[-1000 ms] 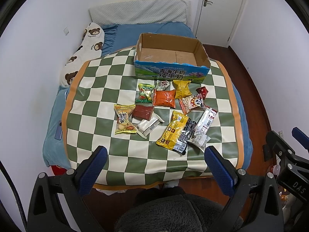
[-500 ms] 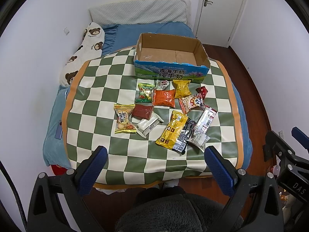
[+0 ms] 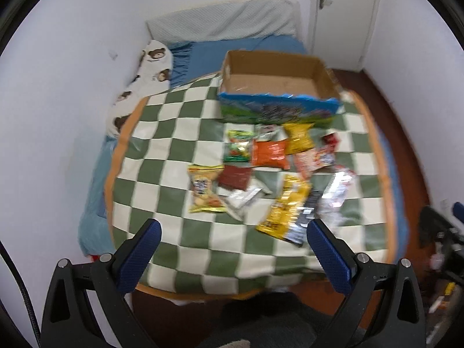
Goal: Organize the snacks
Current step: 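Grasp the yellow-black bag with the left tool while the right tool grasps the white packet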
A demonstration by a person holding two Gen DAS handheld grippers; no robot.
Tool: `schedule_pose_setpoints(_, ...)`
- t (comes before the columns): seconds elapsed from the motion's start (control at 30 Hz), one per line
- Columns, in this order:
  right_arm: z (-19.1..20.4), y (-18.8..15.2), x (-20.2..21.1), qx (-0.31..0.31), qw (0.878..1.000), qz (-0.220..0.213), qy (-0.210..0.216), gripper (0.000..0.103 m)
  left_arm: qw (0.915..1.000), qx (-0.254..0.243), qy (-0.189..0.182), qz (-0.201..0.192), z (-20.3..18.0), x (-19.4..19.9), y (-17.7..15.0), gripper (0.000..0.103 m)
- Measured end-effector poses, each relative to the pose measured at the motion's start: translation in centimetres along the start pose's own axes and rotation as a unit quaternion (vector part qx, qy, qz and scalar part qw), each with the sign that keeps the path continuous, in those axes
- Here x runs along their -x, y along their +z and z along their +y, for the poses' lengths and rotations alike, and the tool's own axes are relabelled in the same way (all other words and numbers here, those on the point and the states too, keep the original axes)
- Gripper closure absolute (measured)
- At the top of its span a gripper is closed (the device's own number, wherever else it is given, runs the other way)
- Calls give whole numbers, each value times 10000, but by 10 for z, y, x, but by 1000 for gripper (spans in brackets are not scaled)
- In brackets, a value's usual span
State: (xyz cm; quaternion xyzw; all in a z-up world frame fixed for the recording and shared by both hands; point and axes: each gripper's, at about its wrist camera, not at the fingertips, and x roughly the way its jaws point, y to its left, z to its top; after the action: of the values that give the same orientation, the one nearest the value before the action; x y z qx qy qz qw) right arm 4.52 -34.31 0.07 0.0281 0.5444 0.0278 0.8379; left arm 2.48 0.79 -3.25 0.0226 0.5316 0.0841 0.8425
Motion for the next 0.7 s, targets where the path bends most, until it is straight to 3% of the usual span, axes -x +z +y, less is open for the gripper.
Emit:
schedule_pose_setpoints(0.1,-10,2,-67,-281,9981,520,159,0,9987,-255,343,290,-9,-58,4,0)
schedule_pose_setpoints(0.23,-21,-5,-148,-633,9912,1123,305,0,9951,-445,-59,883,-30,-127,5,0)
schedule_pose_setpoints(0.37,-44,-13,-219,-998,9822,1545,387,3,9848,-920,-427,1412,-74,-196,5,0)
schedule_pose_setpoints(0.5,-67,-21,-268,-1351,9716,1844,606,18,9692,-1422,-641,1904,-121,-255,2,0)
schedule_pose_setpoints(0.63,-81,-25,-296,-1506,9670,1945,662,20,9556,-1793,-715,2226,-156,-303,-5,1)
schedule_pose_setpoints(0.7,-84,-26,-305,-1541,9645,2018,725,20,9527,-1792,-883,2291,-166,-317,-7,3)
